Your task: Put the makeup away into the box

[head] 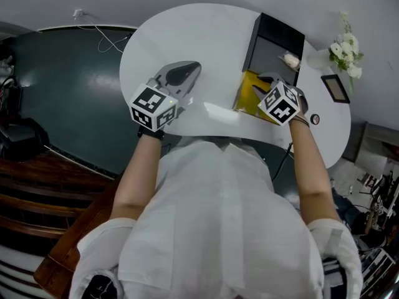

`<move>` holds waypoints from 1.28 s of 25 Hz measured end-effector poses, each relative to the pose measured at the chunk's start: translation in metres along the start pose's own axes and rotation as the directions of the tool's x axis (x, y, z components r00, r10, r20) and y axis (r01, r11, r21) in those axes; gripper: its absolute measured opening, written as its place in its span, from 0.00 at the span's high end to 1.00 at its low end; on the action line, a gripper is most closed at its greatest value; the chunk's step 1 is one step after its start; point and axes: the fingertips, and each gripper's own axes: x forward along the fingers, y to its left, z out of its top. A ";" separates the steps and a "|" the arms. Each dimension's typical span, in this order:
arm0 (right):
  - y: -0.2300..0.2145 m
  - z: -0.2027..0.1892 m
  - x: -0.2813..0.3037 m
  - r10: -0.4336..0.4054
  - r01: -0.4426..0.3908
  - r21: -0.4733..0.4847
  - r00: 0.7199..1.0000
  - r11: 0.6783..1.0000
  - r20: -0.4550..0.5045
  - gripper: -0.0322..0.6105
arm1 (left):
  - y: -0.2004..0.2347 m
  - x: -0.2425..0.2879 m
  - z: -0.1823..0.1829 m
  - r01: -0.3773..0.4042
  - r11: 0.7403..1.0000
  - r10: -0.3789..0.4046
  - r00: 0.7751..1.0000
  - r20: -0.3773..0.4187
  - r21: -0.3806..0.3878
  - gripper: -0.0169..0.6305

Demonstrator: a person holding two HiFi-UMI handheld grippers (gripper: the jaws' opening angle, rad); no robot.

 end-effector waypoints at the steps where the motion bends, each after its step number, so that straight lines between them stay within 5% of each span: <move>1: -0.002 0.011 -0.001 -0.001 0.002 -0.024 1.000 1.000 0.015 0.78 | 0.005 -0.006 -0.001 -0.016 1.000 0.016 1.000 0.004 -0.003 0.93; 10: 0.016 0.107 0.022 0.068 -0.049 -0.238 0.995 0.970 0.073 0.79 | 0.045 -0.068 -0.008 -0.152 0.987 0.154 0.987 0.037 -0.044 0.93; 17: 0.048 0.164 0.058 0.138 -0.105 -0.425 0.989 0.899 0.048 0.79 | 0.066 -0.115 -0.025 -0.226 0.971 0.230 0.973 0.035 -0.081 0.93; 24: 0.075 0.195 0.097 0.182 -0.152 -0.599 0.983 0.787 -0.010 0.80 | 0.080 -0.147 -0.040 -0.269 0.957 0.273 0.961 0.029 -0.107 0.93; 32: 0.095 0.205 0.134 0.193 -0.187 -0.784 0.977 0.592 -0.087 0.80 | 0.095 -0.174 -0.053 -0.315 0.940 0.320 0.947 0.017 -0.135 0.93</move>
